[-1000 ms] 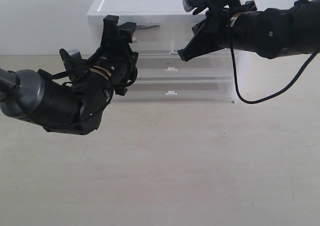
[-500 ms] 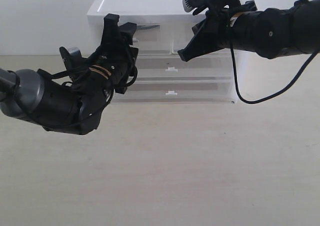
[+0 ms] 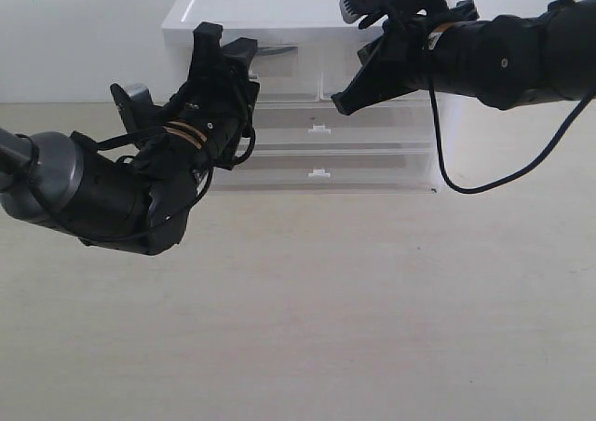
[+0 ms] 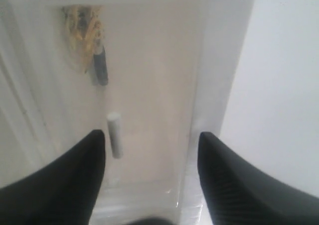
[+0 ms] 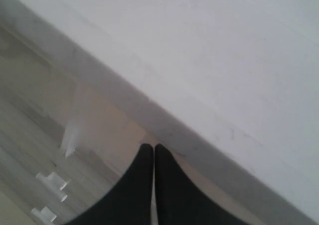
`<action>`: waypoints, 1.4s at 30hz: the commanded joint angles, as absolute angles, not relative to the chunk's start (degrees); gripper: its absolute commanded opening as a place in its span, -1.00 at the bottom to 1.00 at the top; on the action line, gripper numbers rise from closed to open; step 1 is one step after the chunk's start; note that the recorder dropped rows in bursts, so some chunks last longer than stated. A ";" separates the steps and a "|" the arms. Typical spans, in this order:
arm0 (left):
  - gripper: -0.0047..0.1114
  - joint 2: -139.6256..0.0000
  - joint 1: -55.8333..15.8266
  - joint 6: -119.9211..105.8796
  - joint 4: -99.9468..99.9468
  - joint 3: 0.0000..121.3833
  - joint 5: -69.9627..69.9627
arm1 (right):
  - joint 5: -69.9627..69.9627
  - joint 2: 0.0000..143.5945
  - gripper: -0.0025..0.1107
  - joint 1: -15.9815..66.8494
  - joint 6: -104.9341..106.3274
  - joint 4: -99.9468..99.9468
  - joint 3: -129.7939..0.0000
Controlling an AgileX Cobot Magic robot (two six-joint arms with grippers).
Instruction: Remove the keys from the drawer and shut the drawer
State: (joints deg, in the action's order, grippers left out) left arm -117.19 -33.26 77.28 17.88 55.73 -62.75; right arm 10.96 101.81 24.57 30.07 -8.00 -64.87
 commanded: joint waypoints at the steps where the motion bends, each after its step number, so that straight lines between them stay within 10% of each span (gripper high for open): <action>1: -0.02 -117.31 -33.02 76.52 18.06 55.36 -61.37 | 14.50 101.80 -0.96 23.83 30.53 -8.71 -65.93; 34: -0.04 -117.31 -32.98 73.48 22.05 59.62 -52.70 | 14.35 101.80 -0.96 23.83 30.53 -8.71 -65.93; 42: -0.84 -117.31 -31.92 69.51 22.05 59.62 -52.29 | 14.35 101.80 -0.96 23.83 30.53 -8.71 -65.93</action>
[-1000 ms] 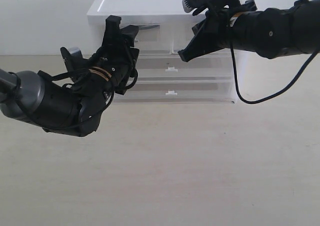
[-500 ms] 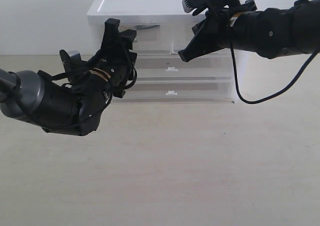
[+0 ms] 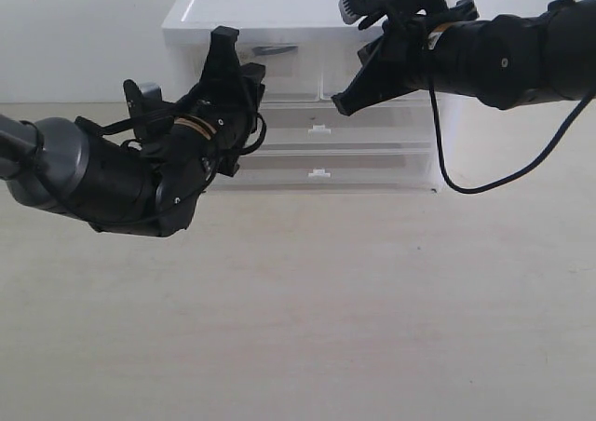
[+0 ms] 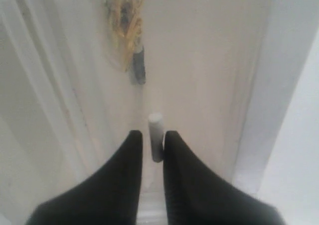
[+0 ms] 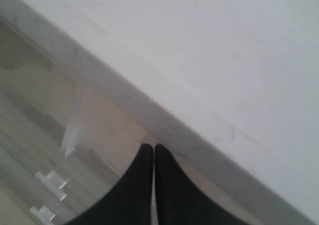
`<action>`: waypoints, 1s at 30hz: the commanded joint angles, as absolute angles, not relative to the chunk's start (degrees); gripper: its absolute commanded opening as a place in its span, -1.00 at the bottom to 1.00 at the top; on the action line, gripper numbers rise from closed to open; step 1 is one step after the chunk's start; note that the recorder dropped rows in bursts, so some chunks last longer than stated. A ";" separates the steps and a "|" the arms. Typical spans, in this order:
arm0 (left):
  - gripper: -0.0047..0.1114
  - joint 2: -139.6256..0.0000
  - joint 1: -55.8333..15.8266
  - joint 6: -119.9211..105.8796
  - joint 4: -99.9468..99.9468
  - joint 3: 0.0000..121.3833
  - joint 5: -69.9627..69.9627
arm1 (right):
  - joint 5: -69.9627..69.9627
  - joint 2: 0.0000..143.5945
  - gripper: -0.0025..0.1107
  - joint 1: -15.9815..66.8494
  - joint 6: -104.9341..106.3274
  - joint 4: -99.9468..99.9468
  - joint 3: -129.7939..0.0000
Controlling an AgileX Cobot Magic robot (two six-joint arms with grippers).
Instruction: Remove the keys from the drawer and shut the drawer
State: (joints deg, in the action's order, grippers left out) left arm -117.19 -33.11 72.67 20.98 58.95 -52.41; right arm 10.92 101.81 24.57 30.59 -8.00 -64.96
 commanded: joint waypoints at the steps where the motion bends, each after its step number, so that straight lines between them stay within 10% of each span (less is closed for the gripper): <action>1: -0.85 -117.31 -31.82 69.37 22.05 59.62 -52.61 | 14.35 101.80 -0.96 23.83 30.53 -8.71 -65.93; 30: -0.85 -117.31 -35.08 72.64 21.96 54.68 -63.04 | 14.34 101.80 -0.96 23.83 31.69 -8.71 -65.93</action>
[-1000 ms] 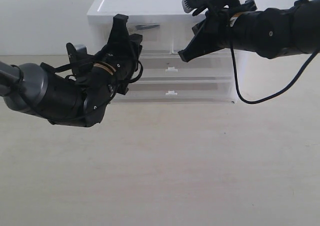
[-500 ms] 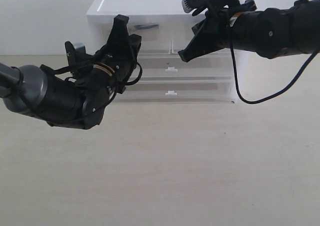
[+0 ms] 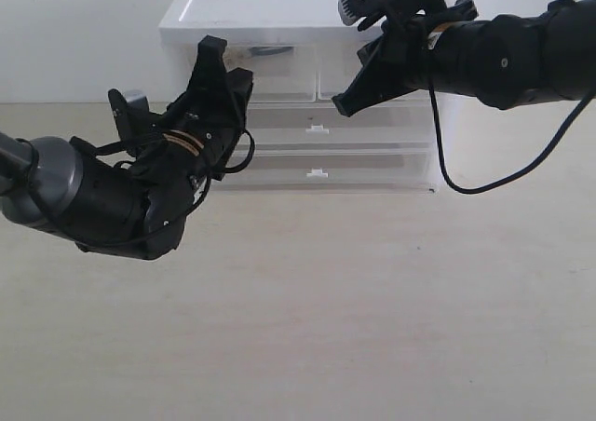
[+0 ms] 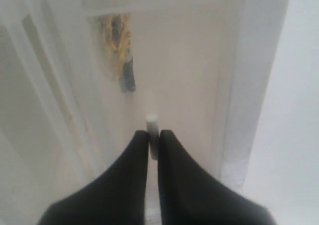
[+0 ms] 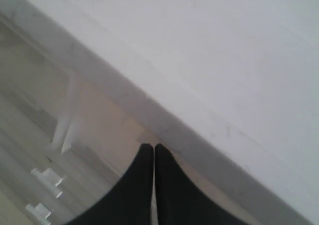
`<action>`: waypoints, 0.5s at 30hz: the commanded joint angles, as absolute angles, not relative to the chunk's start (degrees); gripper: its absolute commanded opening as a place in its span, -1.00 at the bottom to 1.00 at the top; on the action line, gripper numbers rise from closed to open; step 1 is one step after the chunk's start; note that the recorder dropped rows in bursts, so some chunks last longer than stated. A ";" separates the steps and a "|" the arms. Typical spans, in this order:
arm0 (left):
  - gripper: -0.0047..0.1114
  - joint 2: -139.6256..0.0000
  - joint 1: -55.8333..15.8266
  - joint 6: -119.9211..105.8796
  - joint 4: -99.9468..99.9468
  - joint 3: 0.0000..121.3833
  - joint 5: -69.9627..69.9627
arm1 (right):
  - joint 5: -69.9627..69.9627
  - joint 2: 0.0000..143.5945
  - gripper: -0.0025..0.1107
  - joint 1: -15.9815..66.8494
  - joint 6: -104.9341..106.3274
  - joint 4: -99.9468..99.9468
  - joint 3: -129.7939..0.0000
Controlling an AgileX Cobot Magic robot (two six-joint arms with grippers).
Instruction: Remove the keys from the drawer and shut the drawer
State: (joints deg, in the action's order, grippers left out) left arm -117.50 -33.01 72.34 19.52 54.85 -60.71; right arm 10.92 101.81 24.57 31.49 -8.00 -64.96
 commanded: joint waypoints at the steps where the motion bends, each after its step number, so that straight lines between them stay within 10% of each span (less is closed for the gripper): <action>1: -0.85 -117.31 -35.77 72.64 23.31 54.54 -63.04 | 14.34 101.80 -0.96 23.83 31.69 -8.71 -65.93; 15: -0.85 -117.31 -37.41 72.37 26.09 54.23 -63.34 | 14.34 101.80 -0.96 23.83 32.09 -8.71 -65.93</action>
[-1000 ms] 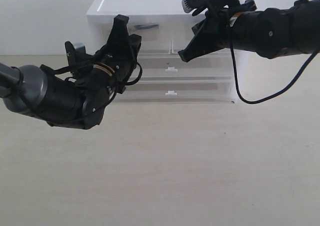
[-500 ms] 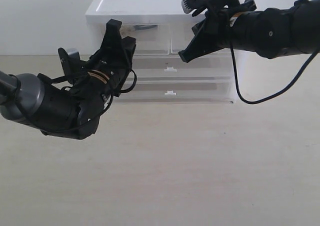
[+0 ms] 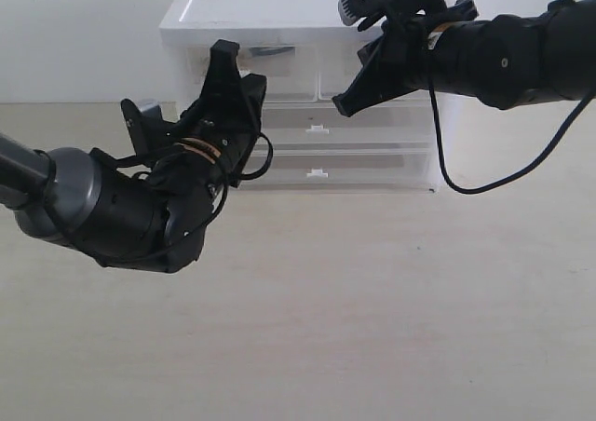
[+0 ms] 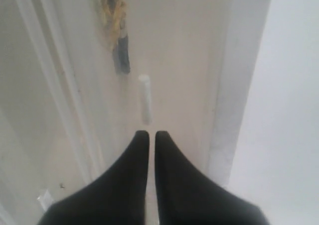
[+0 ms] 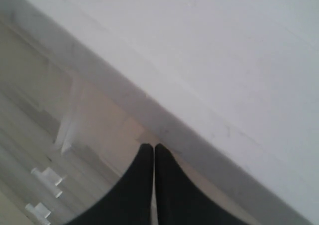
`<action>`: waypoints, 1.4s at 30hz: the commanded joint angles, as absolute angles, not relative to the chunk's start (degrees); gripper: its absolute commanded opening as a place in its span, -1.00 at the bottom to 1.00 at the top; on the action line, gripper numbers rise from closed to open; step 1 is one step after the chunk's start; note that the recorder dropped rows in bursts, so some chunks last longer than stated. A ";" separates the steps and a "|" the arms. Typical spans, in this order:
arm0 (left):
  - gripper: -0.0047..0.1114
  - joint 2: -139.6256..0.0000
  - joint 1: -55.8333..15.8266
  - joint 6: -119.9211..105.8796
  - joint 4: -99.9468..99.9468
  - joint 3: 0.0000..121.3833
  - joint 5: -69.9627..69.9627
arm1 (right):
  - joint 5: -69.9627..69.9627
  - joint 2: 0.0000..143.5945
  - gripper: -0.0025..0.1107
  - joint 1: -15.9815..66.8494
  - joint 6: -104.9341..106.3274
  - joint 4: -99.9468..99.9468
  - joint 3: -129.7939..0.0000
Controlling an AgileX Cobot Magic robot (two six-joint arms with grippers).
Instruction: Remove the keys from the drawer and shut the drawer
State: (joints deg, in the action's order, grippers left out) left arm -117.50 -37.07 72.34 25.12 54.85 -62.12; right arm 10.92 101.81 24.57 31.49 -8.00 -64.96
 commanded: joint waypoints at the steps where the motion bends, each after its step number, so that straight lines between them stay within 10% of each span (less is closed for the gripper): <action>1: -0.85 -117.31 -37.41 72.37 25.78 54.04 -63.34 | 14.34 101.80 -0.96 23.83 32.09 -8.71 -65.93; 15: -0.84 -117.31 -37.21 72.65 27.00 48.41 -69.36 | 13.93 101.80 -0.96 23.83 33.51 -9.31 -65.93; 25: 0.07 -117.31 -37.06 72.37 26.14 51.98 -66.08 | 13.45 101.80 -0.96 23.83 33.51 -9.71 -65.93; 42: 0.06 -117.31 -36.10 68.47 32.03 55.38 -61.53 | 13.33 101.80 -0.96 23.83 33.51 -9.71 -65.93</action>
